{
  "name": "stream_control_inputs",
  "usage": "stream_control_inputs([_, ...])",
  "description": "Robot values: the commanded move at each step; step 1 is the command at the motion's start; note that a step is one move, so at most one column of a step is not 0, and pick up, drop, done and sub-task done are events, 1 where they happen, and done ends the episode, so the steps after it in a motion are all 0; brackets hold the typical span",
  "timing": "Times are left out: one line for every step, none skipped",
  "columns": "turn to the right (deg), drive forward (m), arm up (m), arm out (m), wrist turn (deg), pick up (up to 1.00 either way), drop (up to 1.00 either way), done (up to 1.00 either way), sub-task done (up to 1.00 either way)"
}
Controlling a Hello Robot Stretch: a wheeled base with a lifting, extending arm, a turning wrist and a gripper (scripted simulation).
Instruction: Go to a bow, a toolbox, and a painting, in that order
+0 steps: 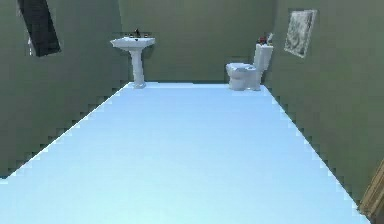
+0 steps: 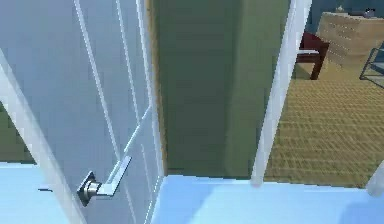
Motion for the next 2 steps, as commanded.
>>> stream_control_inputs([0.0,0.65,0.0,0.0,0.0,0.0,0.0,0.0,0.0])
stream_control_inputs([30.0,0.0,0.0,0.0,0.0,0.0,0.0,0.0,0.0])
